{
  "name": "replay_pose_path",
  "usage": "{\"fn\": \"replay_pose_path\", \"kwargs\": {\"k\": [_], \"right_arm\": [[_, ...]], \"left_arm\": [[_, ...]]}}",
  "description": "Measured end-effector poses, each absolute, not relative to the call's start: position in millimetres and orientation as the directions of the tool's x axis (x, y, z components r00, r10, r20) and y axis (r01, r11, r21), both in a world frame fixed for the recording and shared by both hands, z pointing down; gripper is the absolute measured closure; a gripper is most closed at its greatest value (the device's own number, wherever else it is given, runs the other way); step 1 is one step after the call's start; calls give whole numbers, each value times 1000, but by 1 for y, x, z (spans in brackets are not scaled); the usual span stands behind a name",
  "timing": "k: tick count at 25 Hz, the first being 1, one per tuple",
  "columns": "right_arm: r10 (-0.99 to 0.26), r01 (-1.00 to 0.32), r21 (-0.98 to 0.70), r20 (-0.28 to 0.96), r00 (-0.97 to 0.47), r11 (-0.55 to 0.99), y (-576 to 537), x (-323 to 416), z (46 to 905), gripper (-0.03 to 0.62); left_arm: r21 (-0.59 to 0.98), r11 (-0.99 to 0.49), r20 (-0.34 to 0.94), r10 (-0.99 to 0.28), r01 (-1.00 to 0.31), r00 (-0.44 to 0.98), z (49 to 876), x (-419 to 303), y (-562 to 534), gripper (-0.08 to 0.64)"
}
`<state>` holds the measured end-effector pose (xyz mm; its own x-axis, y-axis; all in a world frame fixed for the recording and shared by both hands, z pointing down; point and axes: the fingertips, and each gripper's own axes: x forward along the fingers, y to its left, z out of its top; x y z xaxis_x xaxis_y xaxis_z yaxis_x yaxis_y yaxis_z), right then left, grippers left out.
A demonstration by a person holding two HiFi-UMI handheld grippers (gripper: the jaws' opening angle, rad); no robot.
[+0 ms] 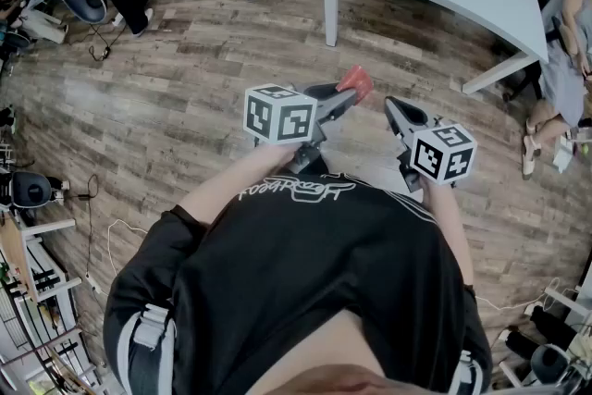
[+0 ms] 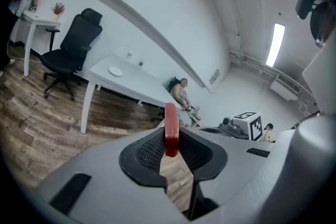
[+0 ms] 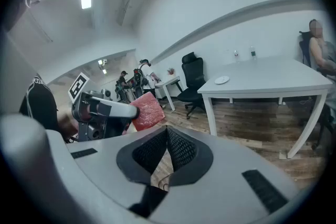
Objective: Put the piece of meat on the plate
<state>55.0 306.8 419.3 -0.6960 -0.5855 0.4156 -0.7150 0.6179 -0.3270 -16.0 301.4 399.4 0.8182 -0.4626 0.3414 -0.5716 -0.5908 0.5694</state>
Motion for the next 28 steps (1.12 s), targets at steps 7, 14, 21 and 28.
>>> {"fn": "replay_pose_path", "kwargs": {"k": [7, 14, 21, 28], "right_arm": [[-582, -708, -304, 414, -700, 637, 312, 51, 412, 583], [-584, -701, -329, 392, -711, 633, 316, 59, 405, 583], [-590, -705, -325, 391, -707, 630, 319, 69, 404, 583], [-592, -699, -341, 373, -715, 629, 313, 69, 404, 583]], "left_arm": [[576, -583, 349, -459, -573, 817, 399, -17, 308, 479], [564, -590, 344, -469, -578, 813, 393, -8, 317, 479], [553, -596, 347, -472, -583, 811, 391, 0, 323, 479], [549, -598, 346, -473, -584, 810, 392, -1, 317, 479]]}}
